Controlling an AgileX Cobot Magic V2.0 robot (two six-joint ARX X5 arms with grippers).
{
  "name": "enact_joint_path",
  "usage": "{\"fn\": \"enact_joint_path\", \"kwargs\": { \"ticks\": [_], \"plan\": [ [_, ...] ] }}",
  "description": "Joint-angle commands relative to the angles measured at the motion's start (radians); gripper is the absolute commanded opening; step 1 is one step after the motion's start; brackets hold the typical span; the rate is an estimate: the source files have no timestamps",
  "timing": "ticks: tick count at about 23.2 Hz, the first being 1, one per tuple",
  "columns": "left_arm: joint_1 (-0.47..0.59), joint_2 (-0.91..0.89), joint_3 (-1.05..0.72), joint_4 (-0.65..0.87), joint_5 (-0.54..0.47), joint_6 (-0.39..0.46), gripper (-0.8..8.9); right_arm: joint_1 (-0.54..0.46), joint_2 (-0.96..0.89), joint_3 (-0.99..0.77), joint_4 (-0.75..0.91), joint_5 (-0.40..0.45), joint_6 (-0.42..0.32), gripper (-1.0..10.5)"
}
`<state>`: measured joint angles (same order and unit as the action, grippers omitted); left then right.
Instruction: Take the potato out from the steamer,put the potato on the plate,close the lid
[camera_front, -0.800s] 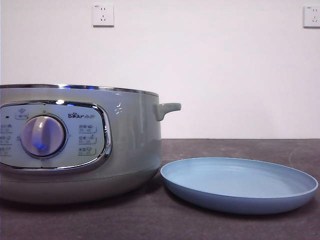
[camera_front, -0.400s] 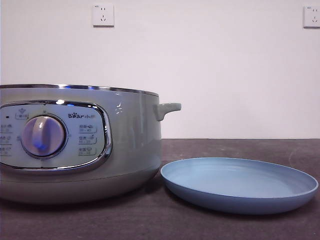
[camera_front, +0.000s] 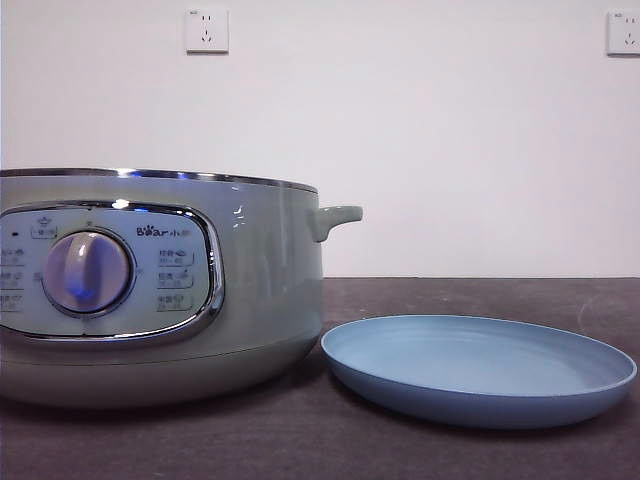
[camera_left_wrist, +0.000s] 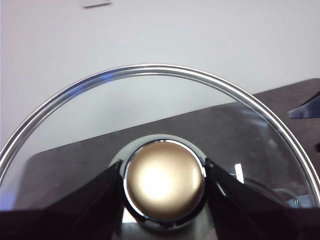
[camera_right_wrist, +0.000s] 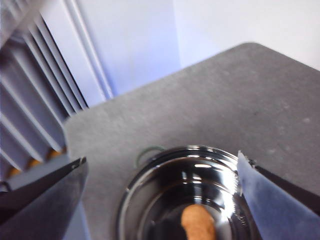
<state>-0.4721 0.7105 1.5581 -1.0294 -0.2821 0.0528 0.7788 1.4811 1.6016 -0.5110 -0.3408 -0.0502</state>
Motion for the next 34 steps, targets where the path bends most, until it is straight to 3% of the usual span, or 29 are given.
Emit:
{"fn": "enact_joint_path", "kwargs": {
  "ticks": [1,5,14,19,26,34],
  "plan": [
    [0.000,-0.052,0.019,0.026,-0.064,0.012,-0.09,0.029,0.094,0.060,-0.032,0.074,-0.063,5.0],
    [0.001,-0.112,0.019,-0.001,-0.111,0.007,-0.09,0.043,0.213,0.133,-0.085,0.116,-0.106,5.0],
    [0.001,-0.171,0.019,-0.097,-0.143,-0.028,-0.09,0.048,0.421,0.182,-0.126,0.116,-0.136,5.0],
    [0.000,-0.171,0.019,-0.116,-0.143,-0.052,-0.09,0.049,0.499,0.182,-0.135,0.192,-0.180,5.0],
    [0.000,-0.171,0.019,-0.117,-0.143,-0.052,-0.09,0.054,0.566,0.182,-0.202,0.189,-0.232,4.6],
    [0.000,-0.171,0.019,-0.119,-0.142,-0.052,-0.09,0.056,0.602,0.182,-0.247,0.157,-0.239,4.6]
  ]
}}
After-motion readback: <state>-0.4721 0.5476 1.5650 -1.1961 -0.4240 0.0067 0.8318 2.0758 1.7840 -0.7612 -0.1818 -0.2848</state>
